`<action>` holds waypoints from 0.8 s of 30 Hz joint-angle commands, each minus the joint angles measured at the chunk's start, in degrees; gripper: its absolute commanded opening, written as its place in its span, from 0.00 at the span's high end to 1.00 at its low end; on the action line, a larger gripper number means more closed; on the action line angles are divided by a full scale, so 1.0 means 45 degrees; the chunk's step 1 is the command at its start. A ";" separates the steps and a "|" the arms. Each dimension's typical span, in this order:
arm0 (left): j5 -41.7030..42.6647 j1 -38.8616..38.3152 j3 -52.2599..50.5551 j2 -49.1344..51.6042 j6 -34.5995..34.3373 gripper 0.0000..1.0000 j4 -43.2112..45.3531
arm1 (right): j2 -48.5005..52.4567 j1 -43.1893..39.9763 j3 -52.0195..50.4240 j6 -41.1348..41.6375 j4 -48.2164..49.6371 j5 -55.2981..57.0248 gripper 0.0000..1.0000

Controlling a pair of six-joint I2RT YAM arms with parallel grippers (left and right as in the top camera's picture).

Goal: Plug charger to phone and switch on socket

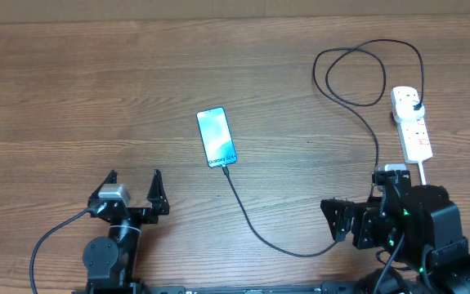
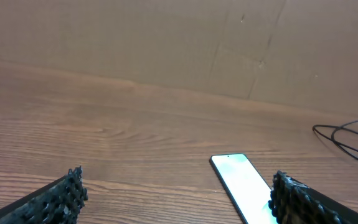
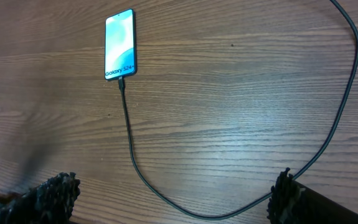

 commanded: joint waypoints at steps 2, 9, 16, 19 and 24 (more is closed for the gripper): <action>-0.0160 0.0136 -0.0044 -0.0121 -0.0219 0.00 -0.0063 | -0.0063 0.0073 0.0010 0.0029 0.0039 0.0165 0.00; -0.0160 0.0136 -0.0044 -0.0121 -0.0219 0.00 -0.0063 | -0.0068 0.0073 0.0005 -0.0024 0.0053 0.0884 0.00; -0.0160 0.0136 -0.0044 -0.0121 -0.0219 0.00 -0.0063 | -0.1088 -0.0010 -0.0675 -0.0024 0.2035 0.2424 0.00; -0.0160 0.0136 -0.0044 -0.0121 -0.0219 0.00 -0.0063 | -0.2220 -0.0335 -0.1972 -0.0015 0.3735 0.2545 0.00; -0.0160 0.0136 -0.0044 -0.0121 -0.0219 0.00 -0.0063 | -0.4532 -0.1151 -0.4673 0.0000 0.6708 0.1841 0.00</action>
